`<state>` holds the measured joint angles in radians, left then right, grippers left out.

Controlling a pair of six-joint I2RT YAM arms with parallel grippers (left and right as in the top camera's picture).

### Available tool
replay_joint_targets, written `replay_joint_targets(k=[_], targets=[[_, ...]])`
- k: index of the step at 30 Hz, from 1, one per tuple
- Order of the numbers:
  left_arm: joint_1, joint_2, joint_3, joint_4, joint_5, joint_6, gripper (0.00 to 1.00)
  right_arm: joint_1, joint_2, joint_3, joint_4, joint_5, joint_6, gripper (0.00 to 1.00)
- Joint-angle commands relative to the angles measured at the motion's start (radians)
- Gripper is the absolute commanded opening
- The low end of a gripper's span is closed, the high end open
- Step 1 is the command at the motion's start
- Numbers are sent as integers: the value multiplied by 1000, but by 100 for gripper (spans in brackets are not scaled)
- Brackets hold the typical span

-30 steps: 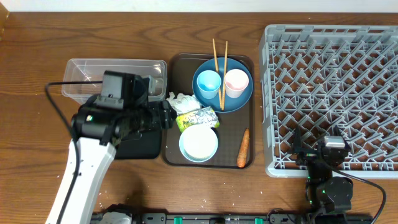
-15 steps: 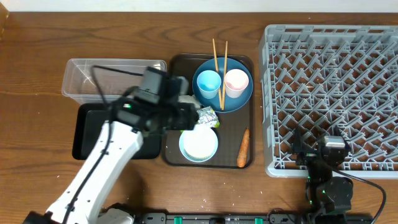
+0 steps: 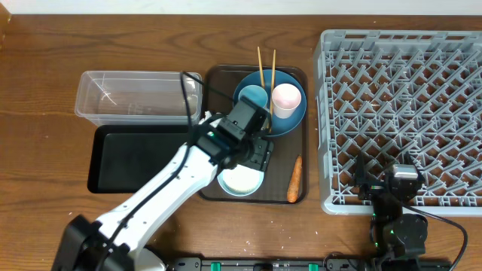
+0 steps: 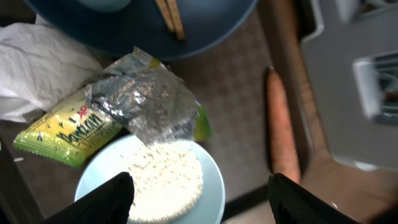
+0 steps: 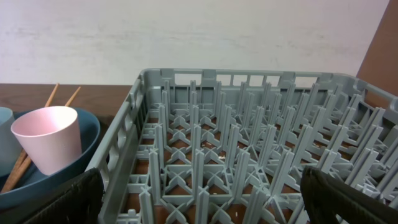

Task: Sort waste into correct bins and load items into the dishwasher rack
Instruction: 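Reach the left gripper over the yellow foil snack wrapper, then close the left gripper on the snack wrapper and lift it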

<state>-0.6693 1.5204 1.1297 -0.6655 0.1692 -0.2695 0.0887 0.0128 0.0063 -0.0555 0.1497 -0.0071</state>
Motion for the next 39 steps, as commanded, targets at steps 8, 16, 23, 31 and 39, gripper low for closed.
replay_joint_targets(k=[8, 16, 23, 31, 39], targets=[[-9, 154, -2, 74, -59, -6, 75, -11, -2, -1, -3, 3, 6, 99], [-9, 214, -2, 100, -58, -6, 77, -11, -2, -1, -3, 3, 6, 99], [-9, 214, -2, 103, -59, -6, 54, -11, -2, -1, -3, 3, 6, 99], [-9, 214, -2, 103, -59, -6, 38, -11, -2, -1, -3, 3, 6, 99], [-9, 214, -2, 103, -58, -6, 13, -11, -2, -1, -3, 3, 6, 99]])
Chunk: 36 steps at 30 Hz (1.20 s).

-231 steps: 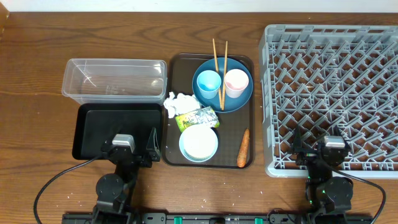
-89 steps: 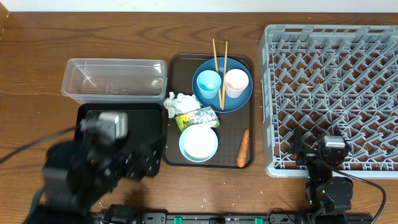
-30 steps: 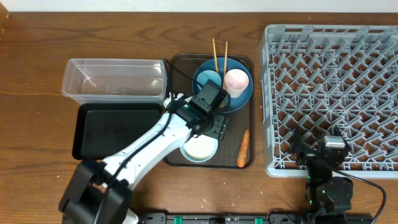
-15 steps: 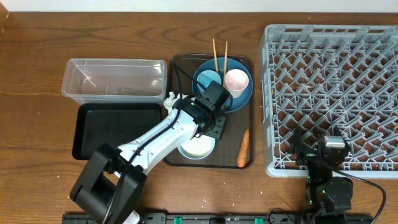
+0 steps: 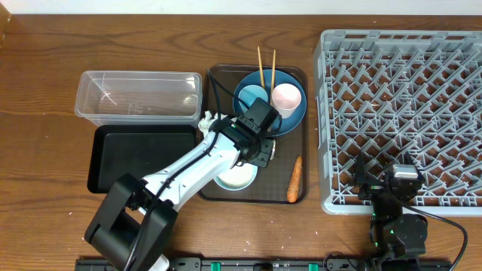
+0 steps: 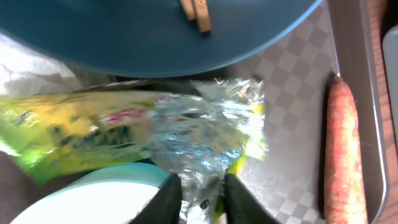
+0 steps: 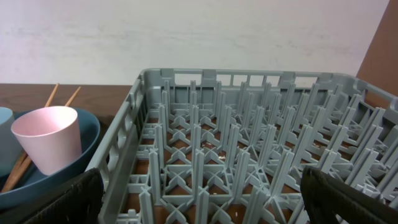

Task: Sort waste into correct bins and load items into the dishwasher rack
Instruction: 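Close the left gripper on the snack wrapper and lift it, then carry the wrapper left and release it into the clear bin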

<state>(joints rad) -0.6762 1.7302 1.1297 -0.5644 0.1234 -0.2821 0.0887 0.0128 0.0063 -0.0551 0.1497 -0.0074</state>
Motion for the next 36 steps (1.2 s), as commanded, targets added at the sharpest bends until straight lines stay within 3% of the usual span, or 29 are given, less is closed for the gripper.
replay_joint_targets(k=[1, 2, 12, 20, 29, 36], targets=[[-2, 4, -2, 2, -13, 7, 10, -11, -2, -1, -4, 3, 6, 99], [-2, 4, -2, 2, -13, 7, 6, -11, -2, -1, -4, 3, 7, 99], [-2, -26, -2, 0, -12, 7, 6, -11, -2, -1, -3, 3, 6, 99], [1, -195, -2, 7, -27, 7, 6, -11, -2, -1, -4, 3, 6, 99], [4, -399, -2, 10, -347, 7, 6, -11, -2, -1, -4, 3, 6, 99], [17, -444, -2, 10, -605, 7, 6, -11, -2, -1, -4, 3, 6, 99]])
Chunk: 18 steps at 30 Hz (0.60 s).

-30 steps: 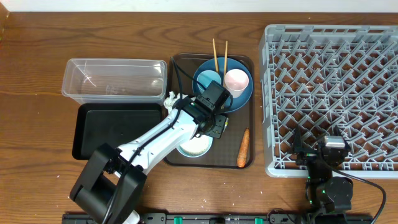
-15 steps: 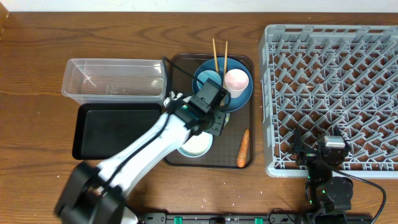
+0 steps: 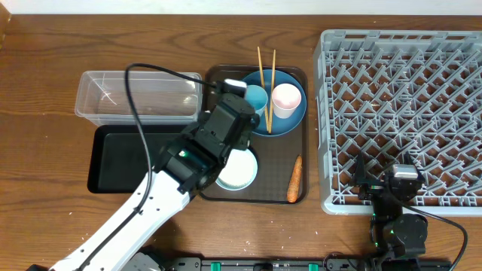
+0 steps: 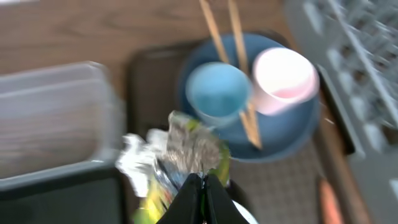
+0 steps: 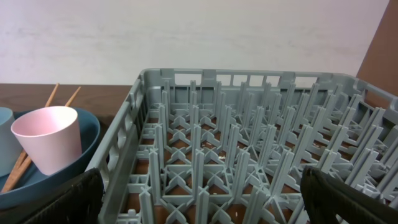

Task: Sort waste into correct bins and load items into the dishwasher rack
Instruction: 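Carry the wrapper left and release it into the clear bin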

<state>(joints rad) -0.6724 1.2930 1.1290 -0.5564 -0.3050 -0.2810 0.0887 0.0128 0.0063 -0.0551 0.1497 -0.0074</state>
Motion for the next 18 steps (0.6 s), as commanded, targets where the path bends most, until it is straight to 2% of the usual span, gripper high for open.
replay_joint_targets(k=[1, 15, 18], targets=[[22, -6, -1, 1, -209, 6, 6, -11, -2, -1, -4, 3, 6, 99], [288, 17, -4, -6, -226, 5, 6, -11, -2, -1, -4, 3, 6, 99], [342, 27, -14, -6, -222, -41, 6, -11, -2, -1, -4, 3, 6, 99]])
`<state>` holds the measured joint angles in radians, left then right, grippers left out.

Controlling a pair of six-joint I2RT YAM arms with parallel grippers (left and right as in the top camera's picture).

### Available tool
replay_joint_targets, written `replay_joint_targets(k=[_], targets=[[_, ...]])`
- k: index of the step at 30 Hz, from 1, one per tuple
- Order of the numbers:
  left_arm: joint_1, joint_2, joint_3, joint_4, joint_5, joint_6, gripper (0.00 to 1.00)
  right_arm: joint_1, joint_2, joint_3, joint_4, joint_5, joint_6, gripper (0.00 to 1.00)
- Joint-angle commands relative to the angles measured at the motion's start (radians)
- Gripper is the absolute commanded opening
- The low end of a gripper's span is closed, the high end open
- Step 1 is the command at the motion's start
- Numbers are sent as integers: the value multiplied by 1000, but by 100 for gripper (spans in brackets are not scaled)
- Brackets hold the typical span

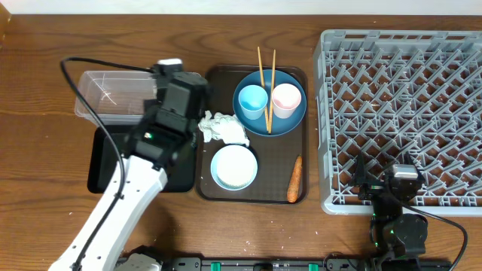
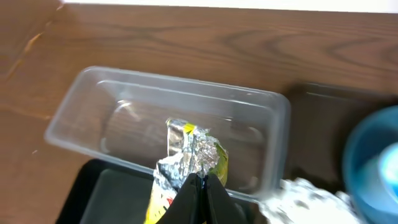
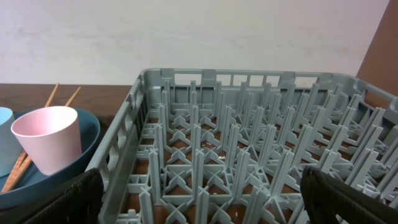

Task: Sort waste into correct bins and load items into the dishwasher rack
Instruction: 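Carry the wrapper left and release it into the clear bin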

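My left gripper [image 2: 200, 182] is shut on a yellow and silver snack wrapper [image 2: 194, 151], which hangs above the near wall of the clear plastic bin [image 2: 174, 112], where it borders the black tray bin [image 2: 106, 193]. In the overhead view the left arm covers the wrapper. The brown serving tray [image 1: 280, 184] holds a crumpled white napkin [image 1: 223, 128], a pale plate of rice [image 1: 234, 167], a carrot [image 1: 294, 179] and a blue bowl [image 1: 291, 120]. In the bowl are a blue cup [image 1: 252, 99], a pink cup [image 1: 285, 99] and chopsticks [image 1: 261, 64]. My right gripper [image 3: 211, 196] is open at the dishwasher rack's [image 3: 249, 143] near edge.
The clear bin [image 1: 113, 94] and the black bin [image 1: 113, 162] lie left of the serving tray. The grey rack [image 1: 407, 98] fills the table's right side. The pink cup [image 3: 46, 137] shows left of the rack in the right wrist view.
My left gripper, still shut on the wrapper, has moved left from above the serving tray near the blue cup to above the clear bin's near wall. The napkin now shows in the overhead view.
My left gripper was open above the wrapper lying on the rice plate and napkin. Then it was shut on the wrapper low over the tray. Then it held the wrapper high above the tray, and now over the bins. The right arm stayed still.
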<state>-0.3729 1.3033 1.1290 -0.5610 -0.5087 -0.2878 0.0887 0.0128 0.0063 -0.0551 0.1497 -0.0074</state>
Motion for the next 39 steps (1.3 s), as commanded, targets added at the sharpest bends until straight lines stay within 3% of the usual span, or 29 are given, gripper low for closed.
replay_joint_targets(k=[1, 6, 39], targets=[[57, 21, -15, -2, -15, -47, 5, -11, -2, -1, -4, 3, 6, 99], [109, 46, -15, 21, 53, -58, 6, -11, -2, -1, -4, 3, 7, 99], [154, 164, -15, 58, 51, -54, 6, -11, -2, -1, -4, 3, 6, 99]])
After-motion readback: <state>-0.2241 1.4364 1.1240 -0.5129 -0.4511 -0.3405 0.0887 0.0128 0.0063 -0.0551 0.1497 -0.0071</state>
